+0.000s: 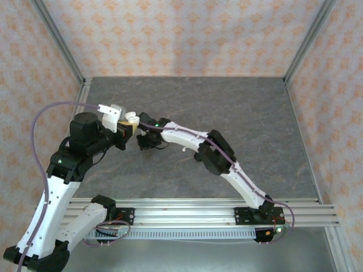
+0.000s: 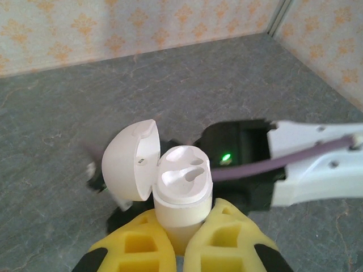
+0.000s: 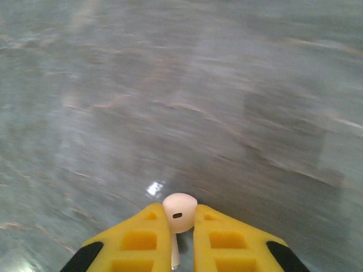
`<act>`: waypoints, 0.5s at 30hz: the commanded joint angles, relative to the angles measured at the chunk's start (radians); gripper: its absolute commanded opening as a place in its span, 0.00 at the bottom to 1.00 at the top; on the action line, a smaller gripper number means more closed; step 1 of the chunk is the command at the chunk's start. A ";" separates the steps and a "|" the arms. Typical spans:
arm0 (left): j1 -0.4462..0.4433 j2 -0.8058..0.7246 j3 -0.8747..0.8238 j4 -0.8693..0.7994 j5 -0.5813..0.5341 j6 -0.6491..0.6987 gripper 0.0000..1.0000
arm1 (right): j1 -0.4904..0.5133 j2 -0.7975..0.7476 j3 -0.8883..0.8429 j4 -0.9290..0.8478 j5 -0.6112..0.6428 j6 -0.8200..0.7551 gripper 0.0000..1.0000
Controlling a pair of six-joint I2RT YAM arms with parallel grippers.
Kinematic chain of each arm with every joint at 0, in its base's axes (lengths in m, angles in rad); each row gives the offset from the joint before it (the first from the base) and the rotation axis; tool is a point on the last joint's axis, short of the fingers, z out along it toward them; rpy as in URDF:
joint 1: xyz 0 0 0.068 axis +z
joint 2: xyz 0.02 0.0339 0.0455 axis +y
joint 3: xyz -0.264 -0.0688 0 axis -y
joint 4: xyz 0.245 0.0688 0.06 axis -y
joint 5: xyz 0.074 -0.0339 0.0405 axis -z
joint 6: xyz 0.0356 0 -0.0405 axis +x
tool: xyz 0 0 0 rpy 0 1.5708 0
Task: Insert wireless bluetooth earbuds into charging case
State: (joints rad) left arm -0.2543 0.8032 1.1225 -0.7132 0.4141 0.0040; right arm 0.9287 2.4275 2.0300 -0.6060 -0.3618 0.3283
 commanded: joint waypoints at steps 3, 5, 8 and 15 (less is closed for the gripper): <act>0.007 0.010 -0.009 0.064 0.014 -0.006 0.00 | -0.063 -0.185 -0.338 0.043 0.060 0.088 0.13; 0.007 0.017 -0.009 0.067 0.020 -0.005 0.00 | -0.084 -0.228 -0.425 0.057 0.059 0.121 0.14; 0.007 0.028 -0.012 0.071 0.029 -0.004 0.00 | -0.105 -0.264 -0.489 0.063 0.052 0.157 0.16; 0.007 0.051 -0.025 0.089 0.042 0.000 0.00 | -0.124 -0.268 -0.419 -0.020 0.049 0.175 0.32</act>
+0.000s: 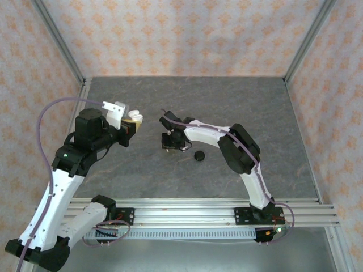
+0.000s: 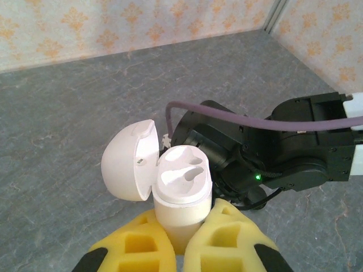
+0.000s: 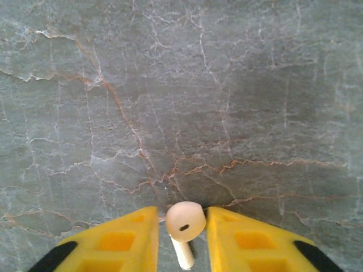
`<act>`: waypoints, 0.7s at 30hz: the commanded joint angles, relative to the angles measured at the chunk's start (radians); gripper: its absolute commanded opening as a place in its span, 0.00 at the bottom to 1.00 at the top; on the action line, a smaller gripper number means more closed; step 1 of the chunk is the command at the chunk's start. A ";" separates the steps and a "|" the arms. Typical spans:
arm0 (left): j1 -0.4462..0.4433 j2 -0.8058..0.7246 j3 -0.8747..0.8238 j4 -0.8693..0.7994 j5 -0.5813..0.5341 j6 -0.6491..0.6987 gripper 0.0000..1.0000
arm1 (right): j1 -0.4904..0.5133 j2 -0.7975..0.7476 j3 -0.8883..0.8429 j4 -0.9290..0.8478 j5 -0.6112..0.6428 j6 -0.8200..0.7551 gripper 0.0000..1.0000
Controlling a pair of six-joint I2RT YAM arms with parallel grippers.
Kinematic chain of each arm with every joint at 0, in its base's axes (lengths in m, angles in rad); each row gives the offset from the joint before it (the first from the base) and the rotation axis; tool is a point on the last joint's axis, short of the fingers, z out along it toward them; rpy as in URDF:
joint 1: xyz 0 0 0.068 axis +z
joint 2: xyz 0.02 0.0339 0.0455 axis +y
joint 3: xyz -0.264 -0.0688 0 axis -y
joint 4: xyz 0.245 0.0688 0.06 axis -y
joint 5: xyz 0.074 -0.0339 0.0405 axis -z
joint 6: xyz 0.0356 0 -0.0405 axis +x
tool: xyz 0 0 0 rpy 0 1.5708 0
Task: Insert wireless bluetooth earbuds into charging case
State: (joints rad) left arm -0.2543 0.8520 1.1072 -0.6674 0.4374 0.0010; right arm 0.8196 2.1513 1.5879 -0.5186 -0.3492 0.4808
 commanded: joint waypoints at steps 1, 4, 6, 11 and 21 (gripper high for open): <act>0.007 0.005 -0.011 0.044 0.022 0.005 0.00 | -0.018 0.004 0.033 -0.122 0.032 0.027 0.34; 0.006 0.012 -0.013 0.043 0.029 0.013 0.00 | -0.025 -0.018 0.043 -0.149 0.010 0.037 0.37; 0.007 0.009 -0.016 0.039 0.034 0.021 0.00 | -0.030 -0.034 0.051 -0.172 -0.001 0.038 0.39; 0.006 -0.012 -0.040 0.045 0.070 0.028 0.00 | -0.034 -0.041 0.107 -0.231 -0.030 -0.033 0.39; 0.006 -0.047 -0.078 0.073 0.150 0.038 0.00 | -0.034 0.080 0.322 -0.446 -0.014 -0.097 0.39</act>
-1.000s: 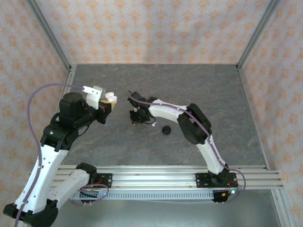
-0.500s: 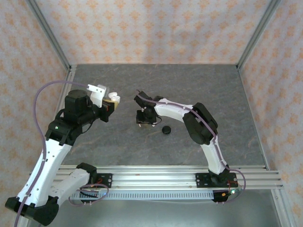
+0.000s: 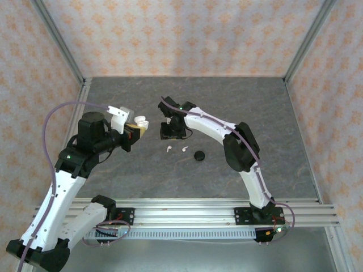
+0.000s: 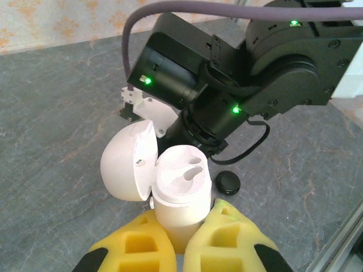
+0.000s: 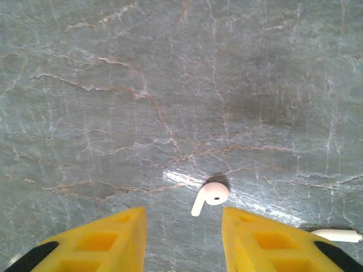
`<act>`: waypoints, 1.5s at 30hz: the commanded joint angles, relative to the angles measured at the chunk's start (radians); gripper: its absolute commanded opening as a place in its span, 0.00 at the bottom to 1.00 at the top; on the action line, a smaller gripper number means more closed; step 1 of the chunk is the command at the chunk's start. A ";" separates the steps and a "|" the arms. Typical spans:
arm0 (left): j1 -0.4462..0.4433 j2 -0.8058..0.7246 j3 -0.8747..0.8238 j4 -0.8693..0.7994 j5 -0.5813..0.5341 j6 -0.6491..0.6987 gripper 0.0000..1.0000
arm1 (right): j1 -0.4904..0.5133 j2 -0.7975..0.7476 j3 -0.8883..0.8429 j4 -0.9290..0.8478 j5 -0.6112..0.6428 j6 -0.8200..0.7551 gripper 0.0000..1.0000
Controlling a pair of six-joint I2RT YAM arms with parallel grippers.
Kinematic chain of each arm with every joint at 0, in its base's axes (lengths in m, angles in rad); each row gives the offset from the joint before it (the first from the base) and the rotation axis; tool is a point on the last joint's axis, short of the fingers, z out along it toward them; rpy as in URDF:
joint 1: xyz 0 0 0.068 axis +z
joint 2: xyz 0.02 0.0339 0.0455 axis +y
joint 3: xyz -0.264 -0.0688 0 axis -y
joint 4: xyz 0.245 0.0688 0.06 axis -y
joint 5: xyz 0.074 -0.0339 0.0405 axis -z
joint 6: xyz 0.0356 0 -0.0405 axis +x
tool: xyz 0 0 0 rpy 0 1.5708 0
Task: Insert wireless bluetooth earbuds into charging case
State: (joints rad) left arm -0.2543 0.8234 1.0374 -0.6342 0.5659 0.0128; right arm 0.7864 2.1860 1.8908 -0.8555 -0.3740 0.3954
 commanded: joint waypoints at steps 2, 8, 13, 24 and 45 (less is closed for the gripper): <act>0.007 -0.020 -0.007 0.035 0.019 0.027 0.00 | -0.001 0.055 0.024 -0.116 0.010 0.016 0.40; 0.007 -0.021 -0.009 0.023 0.017 0.026 0.00 | 0.000 0.080 0.031 -0.129 0.015 0.092 0.40; 0.007 -0.023 -0.010 0.019 0.014 0.023 0.00 | -0.001 0.103 0.033 -0.124 -0.007 0.110 0.40; 0.007 -0.029 -0.004 0.001 0.008 0.023 0.00 | 0.000 0.139 0.036 -0.093 -0.045 0.124 0.38; 0.007 -0.058 -0.046 0.014 0.011 -0.015 0.00 | -0.001 0.201 0.114 -0.105 -0.061 0.086 0.31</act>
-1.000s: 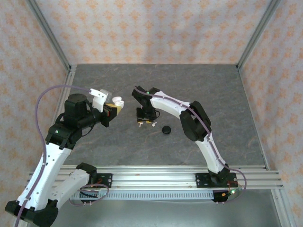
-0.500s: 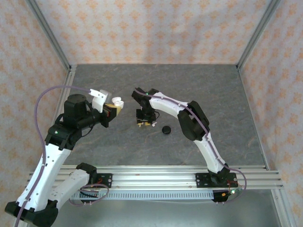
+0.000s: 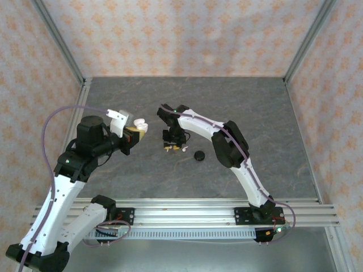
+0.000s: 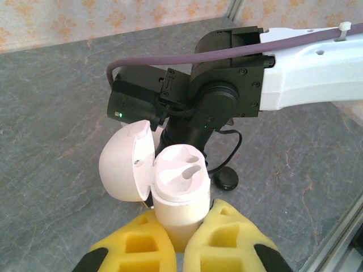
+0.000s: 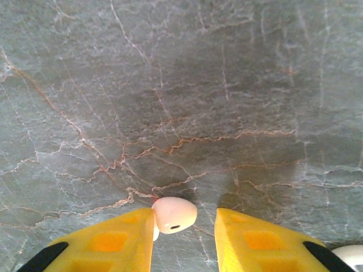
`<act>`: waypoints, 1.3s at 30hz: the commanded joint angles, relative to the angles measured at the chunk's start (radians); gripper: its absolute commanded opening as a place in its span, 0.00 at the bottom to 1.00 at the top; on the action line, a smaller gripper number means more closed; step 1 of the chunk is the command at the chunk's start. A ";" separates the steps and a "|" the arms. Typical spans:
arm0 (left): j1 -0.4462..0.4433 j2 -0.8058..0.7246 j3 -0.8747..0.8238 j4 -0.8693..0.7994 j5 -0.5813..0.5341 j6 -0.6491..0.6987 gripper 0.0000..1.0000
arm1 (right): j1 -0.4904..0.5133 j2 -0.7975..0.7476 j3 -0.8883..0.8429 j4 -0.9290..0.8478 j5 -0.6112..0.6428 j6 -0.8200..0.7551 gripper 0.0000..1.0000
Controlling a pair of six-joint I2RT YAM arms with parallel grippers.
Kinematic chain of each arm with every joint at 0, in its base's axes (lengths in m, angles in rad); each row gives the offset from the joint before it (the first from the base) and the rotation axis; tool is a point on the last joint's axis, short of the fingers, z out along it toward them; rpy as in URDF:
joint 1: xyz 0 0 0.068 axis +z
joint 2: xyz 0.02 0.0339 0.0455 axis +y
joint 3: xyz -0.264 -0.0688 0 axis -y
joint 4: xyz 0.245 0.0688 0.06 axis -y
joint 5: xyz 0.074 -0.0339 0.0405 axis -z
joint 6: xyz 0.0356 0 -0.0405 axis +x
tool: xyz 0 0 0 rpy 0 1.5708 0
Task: Insert wireless bluetooth earbuds into charging case
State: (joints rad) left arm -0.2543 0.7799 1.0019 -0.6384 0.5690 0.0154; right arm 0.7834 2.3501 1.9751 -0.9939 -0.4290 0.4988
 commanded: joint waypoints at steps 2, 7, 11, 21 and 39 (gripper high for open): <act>0.007 -0.014 -0.011 0.018 0.008 -0.019 0.00 | 0.003 0.040 0.036 0.034 -0.010 -0.025 0.27; 0.007 -0.014 -0.015 0.015 0.007 -0.021 0.00 | 0.002 0.039 0.036 0.038 -0.033 -0.047 0.21; 0.007 -0.014 -0.026 0.024 0.008 -0.022 0.00 | 0.002 0.024 0.028 0.038 -0.036 -0.065 0.18; 0.007 -0.022 -0.049 0.072 0.005 -0.024 0.00 | 0.002 -0.128 -0.089 0.112 0.022 -0.120 0.14; 0.007 -0.015 -0.071 0.297 0.142 -0.015 0.00 | 0.002 -0.818 -0.581 0.757 0.206 -0.268 0.10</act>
State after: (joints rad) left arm -0.2543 0.7567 0.9096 -0.4088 0.6624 -0.0021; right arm 0.7826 1.6196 1.4498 -0.4198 -0.2821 0.2951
